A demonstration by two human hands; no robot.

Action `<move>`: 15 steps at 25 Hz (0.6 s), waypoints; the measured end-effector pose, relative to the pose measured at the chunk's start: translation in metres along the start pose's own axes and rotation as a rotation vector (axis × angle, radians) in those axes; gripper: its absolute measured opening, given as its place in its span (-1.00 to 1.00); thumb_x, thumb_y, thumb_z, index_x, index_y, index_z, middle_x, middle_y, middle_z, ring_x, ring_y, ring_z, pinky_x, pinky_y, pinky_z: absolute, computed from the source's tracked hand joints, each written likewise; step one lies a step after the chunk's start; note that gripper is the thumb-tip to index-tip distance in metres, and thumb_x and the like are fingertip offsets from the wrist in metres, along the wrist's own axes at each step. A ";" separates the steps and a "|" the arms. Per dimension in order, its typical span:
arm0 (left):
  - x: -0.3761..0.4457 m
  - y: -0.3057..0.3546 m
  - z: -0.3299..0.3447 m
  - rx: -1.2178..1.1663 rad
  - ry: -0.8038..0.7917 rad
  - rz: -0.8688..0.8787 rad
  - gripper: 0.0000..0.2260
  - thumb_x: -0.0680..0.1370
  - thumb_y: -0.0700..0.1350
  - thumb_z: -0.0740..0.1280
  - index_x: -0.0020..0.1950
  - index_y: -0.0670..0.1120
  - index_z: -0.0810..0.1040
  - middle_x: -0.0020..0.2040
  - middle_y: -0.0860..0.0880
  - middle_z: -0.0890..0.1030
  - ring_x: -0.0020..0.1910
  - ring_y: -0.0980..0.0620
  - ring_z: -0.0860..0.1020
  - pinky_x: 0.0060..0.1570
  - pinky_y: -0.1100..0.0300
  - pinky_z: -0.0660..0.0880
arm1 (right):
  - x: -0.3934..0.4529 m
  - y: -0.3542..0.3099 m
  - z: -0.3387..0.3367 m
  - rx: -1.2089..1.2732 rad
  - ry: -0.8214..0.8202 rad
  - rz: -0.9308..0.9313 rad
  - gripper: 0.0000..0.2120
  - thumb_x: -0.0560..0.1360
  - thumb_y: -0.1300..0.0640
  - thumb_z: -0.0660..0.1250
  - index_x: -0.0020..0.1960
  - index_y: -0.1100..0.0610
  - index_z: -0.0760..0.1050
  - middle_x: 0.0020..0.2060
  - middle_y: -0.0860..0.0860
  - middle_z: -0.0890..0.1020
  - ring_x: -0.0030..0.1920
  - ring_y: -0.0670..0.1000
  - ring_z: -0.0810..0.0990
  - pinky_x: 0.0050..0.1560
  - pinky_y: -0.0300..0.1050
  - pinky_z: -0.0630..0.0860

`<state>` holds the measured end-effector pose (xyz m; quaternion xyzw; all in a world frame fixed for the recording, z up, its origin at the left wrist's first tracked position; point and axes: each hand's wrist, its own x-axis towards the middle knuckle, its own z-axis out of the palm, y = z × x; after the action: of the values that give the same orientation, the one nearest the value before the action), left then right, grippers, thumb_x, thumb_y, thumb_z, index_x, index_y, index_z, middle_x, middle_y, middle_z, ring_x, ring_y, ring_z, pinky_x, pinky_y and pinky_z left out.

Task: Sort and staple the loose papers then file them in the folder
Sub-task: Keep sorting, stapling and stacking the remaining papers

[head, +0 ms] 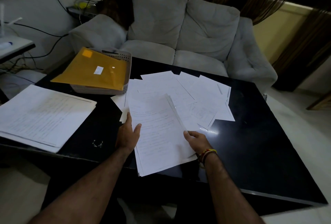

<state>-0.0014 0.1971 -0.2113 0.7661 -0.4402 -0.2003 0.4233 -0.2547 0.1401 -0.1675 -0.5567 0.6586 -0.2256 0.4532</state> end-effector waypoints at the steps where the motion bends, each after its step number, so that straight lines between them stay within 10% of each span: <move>1: -0.002 0.003 -0.001 0.000 0.004 -0.015 -0.40 0.58 -0.09 0.30 0.56 -0.08 0.13 0.27 -0.13 0.56 0.23 -0.12 0.53 0.23 0.07 0.47 | -0.001 0.000 -0.004 0.037 -0.010 0.016 -0.66 0.54 -0.04 0.34 0.19 0.17 0.60 0.10 -0.04 0.62 0.17 -0.03 0.55 0.23 -0.19 0.40; 7: -0.028 0.043 0.016 -0.196 0.123 0.045 -0.48 0.58 -0.28 0.29 0.52 -0.15 0.22 0.39 -0.16 0.43 0.40 -0.09 0.38 0.30 0.33 0.25 | 0.009 0.010 -0.011 0.100 0.042 0.024 -0.73 0.50 -0.01 0.41 -0.01 0.21 0.66 -0.10 0.00 0.66 -0.02 -0.03 0.60 0.02 -0.23 0.43; 15: -0.020 0.098 0.092 -0.138 -0.092 0.173 -0.46 0.60 -0.25 0.26 0.55 -0.14 0.15 0.33 -0.20 0.49 0.28 -0.05 0.46 0.11 0.68 0.16 | 0.049 0.026 -0.084 -0.037 0.642 0.129 -0.80 0.42 0.12 0.41 -0.02 0.20 0.68 -0.03 0.16 0.69 0.04 0.21 0.63 0.03 -0.08 0.52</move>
<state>-0.1240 0.1457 -0.1839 0.6842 -0.5089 -0.2280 0.4699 -0.3379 0.0835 -0.1646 -0.4226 0.8056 -0.3485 0.2257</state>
